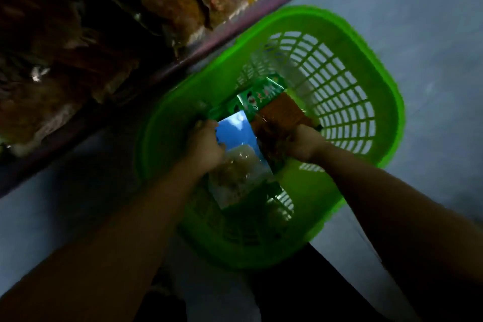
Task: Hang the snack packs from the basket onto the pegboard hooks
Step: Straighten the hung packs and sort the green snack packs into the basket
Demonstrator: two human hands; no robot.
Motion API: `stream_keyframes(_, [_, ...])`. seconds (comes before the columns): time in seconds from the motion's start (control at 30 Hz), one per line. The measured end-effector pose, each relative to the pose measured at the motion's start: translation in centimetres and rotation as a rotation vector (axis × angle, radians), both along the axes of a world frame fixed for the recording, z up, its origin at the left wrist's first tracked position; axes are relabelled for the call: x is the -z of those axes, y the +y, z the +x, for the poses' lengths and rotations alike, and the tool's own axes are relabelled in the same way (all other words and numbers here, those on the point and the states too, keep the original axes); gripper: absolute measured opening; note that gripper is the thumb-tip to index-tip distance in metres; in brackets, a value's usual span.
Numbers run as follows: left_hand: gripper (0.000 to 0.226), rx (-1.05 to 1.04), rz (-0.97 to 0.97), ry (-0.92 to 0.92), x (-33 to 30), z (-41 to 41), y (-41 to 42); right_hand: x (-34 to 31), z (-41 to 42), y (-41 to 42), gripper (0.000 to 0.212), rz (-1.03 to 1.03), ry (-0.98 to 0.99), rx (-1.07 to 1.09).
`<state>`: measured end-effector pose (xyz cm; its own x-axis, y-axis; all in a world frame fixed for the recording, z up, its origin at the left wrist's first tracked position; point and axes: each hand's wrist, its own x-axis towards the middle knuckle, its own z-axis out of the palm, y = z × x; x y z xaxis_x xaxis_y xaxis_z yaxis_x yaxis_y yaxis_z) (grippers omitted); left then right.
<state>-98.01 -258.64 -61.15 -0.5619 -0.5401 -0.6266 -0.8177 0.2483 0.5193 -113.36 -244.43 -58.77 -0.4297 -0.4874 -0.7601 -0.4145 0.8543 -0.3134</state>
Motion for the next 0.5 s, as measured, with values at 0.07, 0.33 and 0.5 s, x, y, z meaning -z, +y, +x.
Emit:
stream_keyframes(0.07, [0.046,0.143,-0.098,-0.116,2.4,-1.5,-1.7,3.0,-2.1,-0.9,0.034,0.019,0.062,-0.020])
stream_keyframes(0.33, [0.028,0.338,-0.326,-0.114,2.7,-3.2,-1.4,7.7,-5.1,-1.3,0.089,0.117,0.109,-0.094])
stream_keyframes(0.5, [0.012,-0.150,0.054,0.302,-0.1,-3.3,-2.3,7.8,-3.0,-0.1,0.052,0.025,0.093,-0.007])
